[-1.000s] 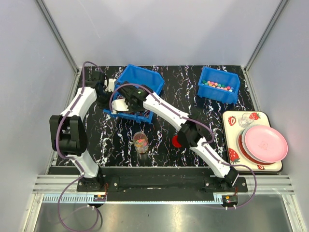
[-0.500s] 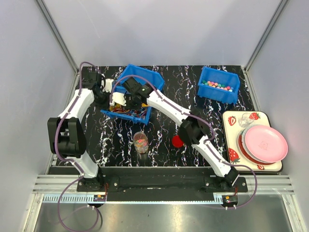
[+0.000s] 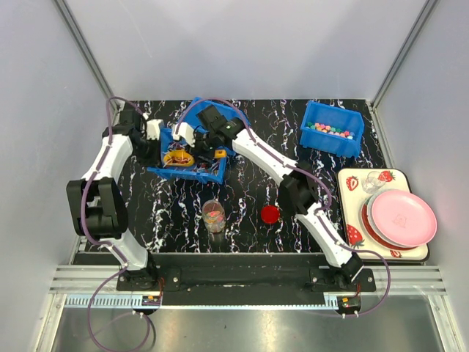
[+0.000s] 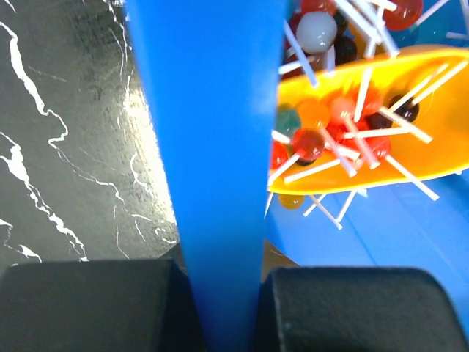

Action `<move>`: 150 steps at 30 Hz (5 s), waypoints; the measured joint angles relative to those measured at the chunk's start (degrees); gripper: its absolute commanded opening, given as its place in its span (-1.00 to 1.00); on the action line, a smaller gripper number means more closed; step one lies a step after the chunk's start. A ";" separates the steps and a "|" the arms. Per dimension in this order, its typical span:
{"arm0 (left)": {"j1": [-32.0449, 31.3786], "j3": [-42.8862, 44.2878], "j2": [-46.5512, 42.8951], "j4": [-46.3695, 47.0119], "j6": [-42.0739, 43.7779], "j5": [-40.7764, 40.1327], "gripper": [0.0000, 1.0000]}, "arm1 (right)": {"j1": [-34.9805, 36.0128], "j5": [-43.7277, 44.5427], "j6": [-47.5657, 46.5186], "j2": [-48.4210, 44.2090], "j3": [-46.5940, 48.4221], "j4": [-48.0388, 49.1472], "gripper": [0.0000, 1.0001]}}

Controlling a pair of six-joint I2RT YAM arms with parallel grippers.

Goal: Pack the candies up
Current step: Scoop the fake candies from the storage box, then place the fake candies in the packing bottle, then scoop the fake candies from the storage box.

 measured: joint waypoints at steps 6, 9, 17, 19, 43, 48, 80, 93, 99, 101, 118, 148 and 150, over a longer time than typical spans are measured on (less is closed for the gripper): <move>1.11 0.00 0.00 -1.07 -0.11 1.29 -1.00 | -0.37 -2.05 3.30 -0.61 0.00 0.85 -1.00; 1.53 0.00 0.00 -1.53 -0.20 1.79 -1.00 | -0.61 -3.26 4.46 -0.92 0.00 1.09 -1.00; 3.41 0.00 0.00 -2.38 -0.87 4.72 -1.00 | -1.14 -5.44 6.36 -2.80 -0.20 2.69 -1.00; 3.76 0.00 0.02 -2.40 -1.14 5.22 -1.00 | -1.44 -5.44 6.73 -3.67 -0.68 2.91 -1.00; 7.34 0.02 1.40 -5.25 0.96 4.39 -1.00 | -5.11 -4.90 -0.63 -41.00 -27.02 -4.87 -1.00; 8.66 0.55 2.54 -5.09 0.87 3.93 -1.00 | -5.07 -5.38 -2.40 -50.34 -36.04 -9.55 -1.00; 10.27 0.28 0.22 -3.48 0.02 1.66 -1.00 | 5.22 5.92 -3.32 -55.95 -54.95 -12.50 -1.00; 10.27 0.20 0.22 -3.52 0.00 2.08 -1.00 | 7.02 10.19 -3.98 -53.72 -54.93 -12.92 -1.00; 10.27 0.17 0.20 -3.50 0.00 2.36 -1.00 | 7.76 11.82 -4.79 -52.70 -54.25 -14.64 -1.00; 10.27 -0.09 0.02 -3.28 -0.02 2.47 -1.00 | 8.00 12.72 -5.11 -52.46 -53.81 -15.19 -1.00; 10.32 -0.76 -0.42 -2.73 -0.02 2.75 -1.00 | 9.14 16.70 -7.67 -49.83 -49.75 -18.93 -1.00; 8.04 -0.76 -4.74 -4.79 2.23 0.33 -1.00 | 8.26 32.63 -16.72 -41.64 -23.98 -19.93 -1.00; 7.17 -0.76 -5.53 -5.42 2.60 -0.11 -1.00 | 7.58 33.83 -17.99 -37.86 -18.51 -20.15 -1.00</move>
